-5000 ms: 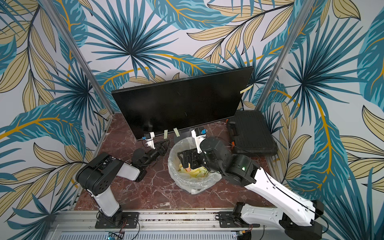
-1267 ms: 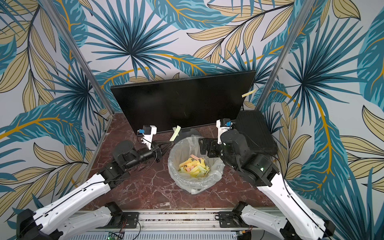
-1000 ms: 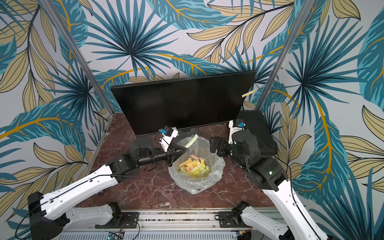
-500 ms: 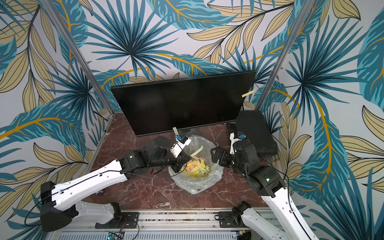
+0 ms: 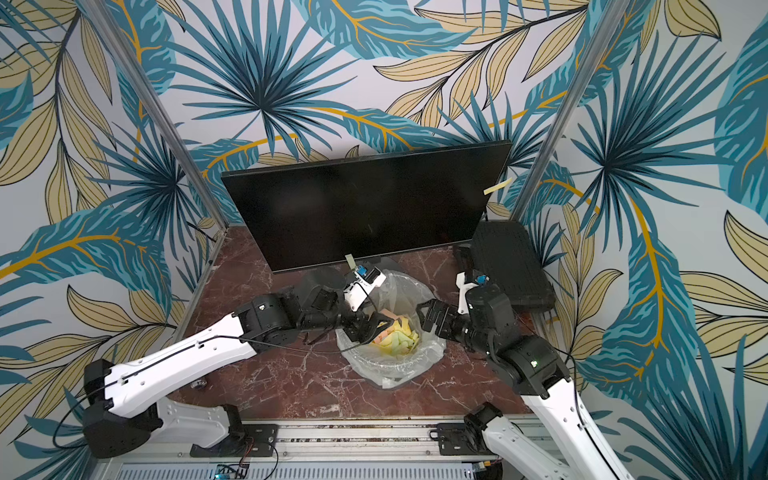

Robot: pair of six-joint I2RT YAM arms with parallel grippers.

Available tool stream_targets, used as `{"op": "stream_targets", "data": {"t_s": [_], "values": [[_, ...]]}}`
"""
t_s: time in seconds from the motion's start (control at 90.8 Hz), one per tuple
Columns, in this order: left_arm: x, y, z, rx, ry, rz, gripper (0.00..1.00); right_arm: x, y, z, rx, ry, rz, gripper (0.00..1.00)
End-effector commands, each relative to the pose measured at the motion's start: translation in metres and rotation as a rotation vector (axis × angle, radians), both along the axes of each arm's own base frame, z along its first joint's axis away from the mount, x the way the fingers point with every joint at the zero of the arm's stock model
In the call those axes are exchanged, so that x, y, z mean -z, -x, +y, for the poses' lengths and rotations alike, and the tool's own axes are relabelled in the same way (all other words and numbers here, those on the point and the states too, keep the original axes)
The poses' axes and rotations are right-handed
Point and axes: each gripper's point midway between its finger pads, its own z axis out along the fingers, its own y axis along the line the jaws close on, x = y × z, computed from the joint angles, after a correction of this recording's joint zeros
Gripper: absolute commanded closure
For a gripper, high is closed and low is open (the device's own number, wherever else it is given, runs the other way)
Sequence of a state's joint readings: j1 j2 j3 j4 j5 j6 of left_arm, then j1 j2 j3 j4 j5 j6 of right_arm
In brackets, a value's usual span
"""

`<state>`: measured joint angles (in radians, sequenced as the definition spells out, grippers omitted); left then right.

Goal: Remove the sticky note from the monitor
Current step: Place the sticky note in the trash bin, then move the trash bin to the center of the board.

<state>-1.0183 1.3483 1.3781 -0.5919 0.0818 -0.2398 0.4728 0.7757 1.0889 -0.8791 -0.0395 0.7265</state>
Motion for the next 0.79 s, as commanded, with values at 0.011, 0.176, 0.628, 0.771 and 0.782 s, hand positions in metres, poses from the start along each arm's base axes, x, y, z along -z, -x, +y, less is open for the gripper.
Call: {"op": "stream_targets", "data": {"t_s": [0.011,0.176,0.628,0.771,0.782], "values": [[-0.033,-0.003,0.008,-0.040,0.068,-0.063,0.00,0.008,0.000,0.006,-0.015,-0.023,0.026,0.03],[-0.068,-0.004,0.023,-0.105,0.160,-0.104,0.00,0.018,0.002,0.011,-0.039,-0.027,0.073,0.03],[-0.081,-0.004,0.051,-0.204,0.176,-0.097,0.00,0.040,0.005,0.051,-0.162,-0.160,0.180,0.07],[-0.081,-0.003,0.052,-0.207,0.184,-0.095,0.00,0.043,0.003,0.066,-0.190,-0.183,0.188,0.08],[-0.081,-0.003,0.052,-0.207,0.183,-0.094,0.00,0.043,0.003,0.067,-0.191,-0.183,0.188,0.08]]}}
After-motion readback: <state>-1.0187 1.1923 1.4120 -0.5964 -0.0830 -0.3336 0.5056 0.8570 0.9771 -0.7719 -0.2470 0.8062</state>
